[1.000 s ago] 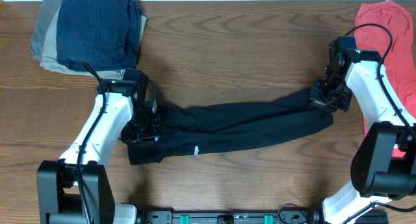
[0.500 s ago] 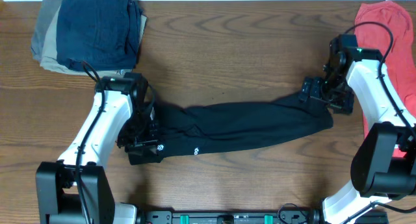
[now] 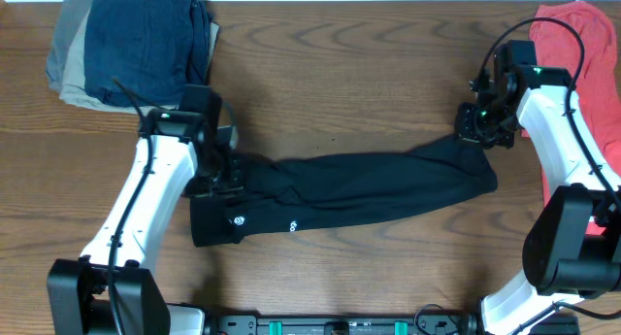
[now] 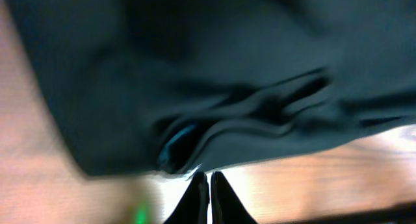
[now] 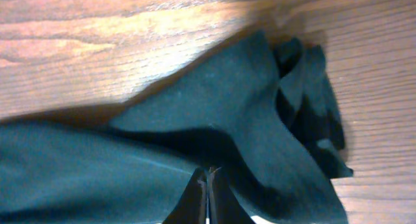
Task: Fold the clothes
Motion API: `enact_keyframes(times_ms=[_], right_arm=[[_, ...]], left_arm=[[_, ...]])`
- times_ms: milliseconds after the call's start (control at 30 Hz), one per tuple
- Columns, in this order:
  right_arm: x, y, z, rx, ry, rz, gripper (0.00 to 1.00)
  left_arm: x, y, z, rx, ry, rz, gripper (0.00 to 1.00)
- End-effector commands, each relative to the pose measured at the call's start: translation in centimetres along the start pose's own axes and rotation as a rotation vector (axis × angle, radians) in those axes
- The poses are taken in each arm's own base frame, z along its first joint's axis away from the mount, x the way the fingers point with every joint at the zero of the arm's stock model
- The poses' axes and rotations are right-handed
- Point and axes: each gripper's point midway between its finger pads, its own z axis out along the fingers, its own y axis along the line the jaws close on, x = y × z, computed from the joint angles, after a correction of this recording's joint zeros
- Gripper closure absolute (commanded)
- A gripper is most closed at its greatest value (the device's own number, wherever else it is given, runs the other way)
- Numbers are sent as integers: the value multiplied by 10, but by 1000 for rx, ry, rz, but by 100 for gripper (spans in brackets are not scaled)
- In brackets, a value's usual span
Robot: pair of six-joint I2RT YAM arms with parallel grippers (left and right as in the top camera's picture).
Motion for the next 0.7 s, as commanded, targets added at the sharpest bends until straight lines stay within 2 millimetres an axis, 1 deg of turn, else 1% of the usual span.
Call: enact_keyframes(times_ms=[0, 100, 233, 333, 433, 600, 667], right_arm=[[14, 11, 10, -11, 33, -53, 98], [23, 15, 25, -10, 45, -71, 98], [33, 18, 45, -12, 48, -77, 98], [36, 17, 59, -17, 36, -49, 98], [42, 13, 76, -20, 24, -33, 98], [52, 8, 90, -21, 19, -9, 99], [51, 8, 94, -23, 6, -1, 98]], left_arm=[[10, -25, 12, 92, 20, 48, 94], [10, -34, 29, 101, 2, 56, 94], [5, -34, 43, 105, -17, 18, 94], [1, -21, 54, 59, -26, -4, 94], [7, -7, 70, 18, 6, -36, 94], [15, 6, 92, -1, 63, -71, 94], [19, 12, 96, -10, 93, -96, 94]])
